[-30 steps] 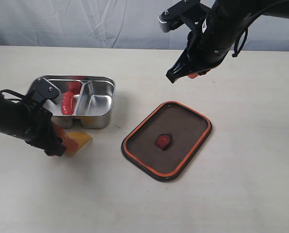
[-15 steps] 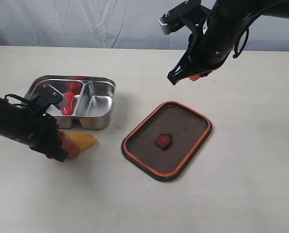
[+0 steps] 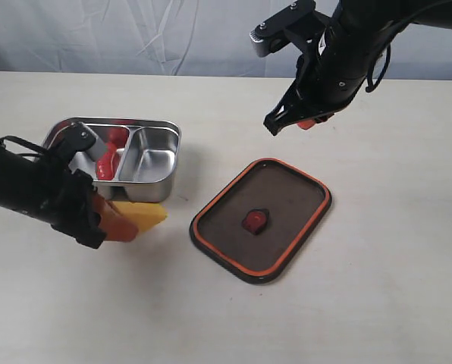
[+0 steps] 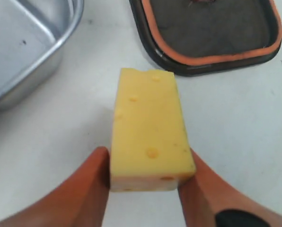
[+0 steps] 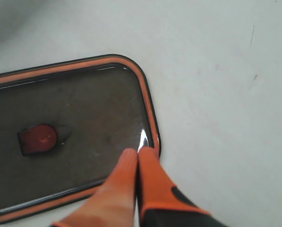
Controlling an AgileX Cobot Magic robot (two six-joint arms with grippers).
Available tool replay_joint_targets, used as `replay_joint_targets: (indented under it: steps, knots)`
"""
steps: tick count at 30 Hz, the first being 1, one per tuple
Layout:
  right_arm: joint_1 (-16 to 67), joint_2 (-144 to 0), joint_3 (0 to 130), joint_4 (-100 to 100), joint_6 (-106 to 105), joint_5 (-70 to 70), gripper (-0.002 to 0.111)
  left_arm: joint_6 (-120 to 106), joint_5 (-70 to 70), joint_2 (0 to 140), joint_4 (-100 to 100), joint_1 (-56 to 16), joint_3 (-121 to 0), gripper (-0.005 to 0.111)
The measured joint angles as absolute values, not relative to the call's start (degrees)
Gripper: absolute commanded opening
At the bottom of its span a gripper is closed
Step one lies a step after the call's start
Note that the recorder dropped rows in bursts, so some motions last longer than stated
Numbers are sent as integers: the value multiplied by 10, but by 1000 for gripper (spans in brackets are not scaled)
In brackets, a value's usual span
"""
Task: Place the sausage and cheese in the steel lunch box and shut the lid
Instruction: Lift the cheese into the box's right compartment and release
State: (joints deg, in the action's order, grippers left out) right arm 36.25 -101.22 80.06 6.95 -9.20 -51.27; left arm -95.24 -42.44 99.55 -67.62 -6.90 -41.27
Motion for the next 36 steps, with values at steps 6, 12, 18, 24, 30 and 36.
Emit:
replay_joint_targets:
  steps: [6,12,18,24,30,36]
  knots:
    - [362,-1012,801,69,-92,-513,-1,-951,-382,921,-690,-69,-413,0]
    - [362,-1012,801,69,-92,-513,-1,-951,-293,904,-735,-69,-440,0]
    - [362,-1012,801,69,-92,-511,-1,-951,-287,942,-740,-69,-496,0]
    - [362,-1012,801,69,-92,-515,-1,-951,-291,1014,-742,-69,-542,0]
    - [362,-1012,801,69,-90,-531,-1,-951,-305,1046,-744,-69,-563,0]
    - [362,-1012,801,69,-85,-535,-1,-951,-322,1059,-746,-69,-564,36]
